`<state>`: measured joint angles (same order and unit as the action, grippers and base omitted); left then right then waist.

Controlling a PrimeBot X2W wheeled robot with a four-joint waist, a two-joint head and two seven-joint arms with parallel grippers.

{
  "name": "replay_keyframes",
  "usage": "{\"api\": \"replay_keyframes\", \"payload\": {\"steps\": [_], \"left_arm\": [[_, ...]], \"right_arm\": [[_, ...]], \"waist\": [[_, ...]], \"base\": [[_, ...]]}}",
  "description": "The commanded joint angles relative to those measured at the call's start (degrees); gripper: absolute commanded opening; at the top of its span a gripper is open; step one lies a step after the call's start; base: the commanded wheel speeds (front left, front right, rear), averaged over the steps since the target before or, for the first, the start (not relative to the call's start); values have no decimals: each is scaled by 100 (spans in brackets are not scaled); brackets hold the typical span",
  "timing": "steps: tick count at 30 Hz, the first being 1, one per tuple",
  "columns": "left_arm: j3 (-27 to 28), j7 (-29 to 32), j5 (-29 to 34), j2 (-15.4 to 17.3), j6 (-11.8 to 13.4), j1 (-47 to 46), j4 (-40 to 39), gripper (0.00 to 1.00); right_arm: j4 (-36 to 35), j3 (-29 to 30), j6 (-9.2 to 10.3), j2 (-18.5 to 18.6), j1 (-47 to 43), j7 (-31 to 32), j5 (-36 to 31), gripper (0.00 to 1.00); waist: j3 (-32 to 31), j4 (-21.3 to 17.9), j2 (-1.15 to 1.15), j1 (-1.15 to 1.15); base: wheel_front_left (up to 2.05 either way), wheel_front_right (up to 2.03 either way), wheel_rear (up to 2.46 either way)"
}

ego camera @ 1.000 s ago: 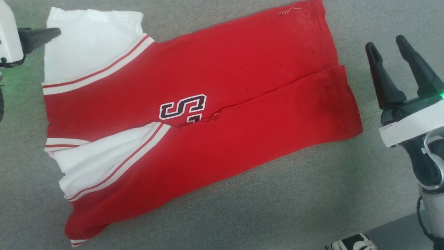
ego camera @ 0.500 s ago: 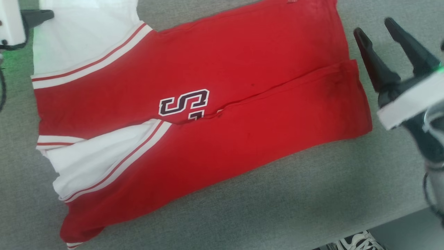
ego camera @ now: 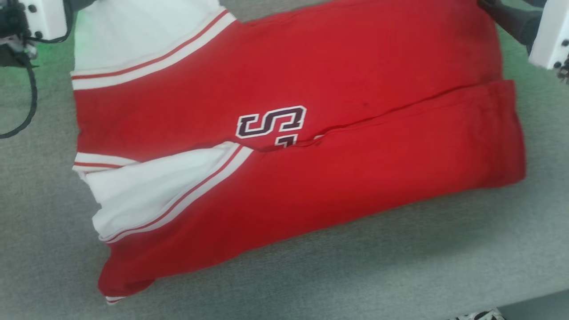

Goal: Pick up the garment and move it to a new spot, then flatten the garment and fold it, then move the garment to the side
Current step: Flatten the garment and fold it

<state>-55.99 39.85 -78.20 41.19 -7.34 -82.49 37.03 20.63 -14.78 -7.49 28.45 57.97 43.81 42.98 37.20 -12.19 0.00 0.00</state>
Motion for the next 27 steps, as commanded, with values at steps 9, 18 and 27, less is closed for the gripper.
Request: {"api": "replay_keyframes", "payload": {"steps": [9,18,27], "left_arm": [[-221,-182,-118,-197,-12,231,-287,0],[-56,-1037,-499,-355,-13,541,-889,0],[-68,-1906,-861,321,-13,1670,-2703,0]], "right_arm": [[697,-472,0,-57,387,368,193,28],[434,-562,1,524,-84,-473,437,0],[-533,-530,1,1391,-1383,-456,1003,0]], "waist": [[90,299,0,0],[-696,779,0,0],[-1675,1124,0,0]], "base": [[0,0,0],[0,0,0],[0,0,0]]}}
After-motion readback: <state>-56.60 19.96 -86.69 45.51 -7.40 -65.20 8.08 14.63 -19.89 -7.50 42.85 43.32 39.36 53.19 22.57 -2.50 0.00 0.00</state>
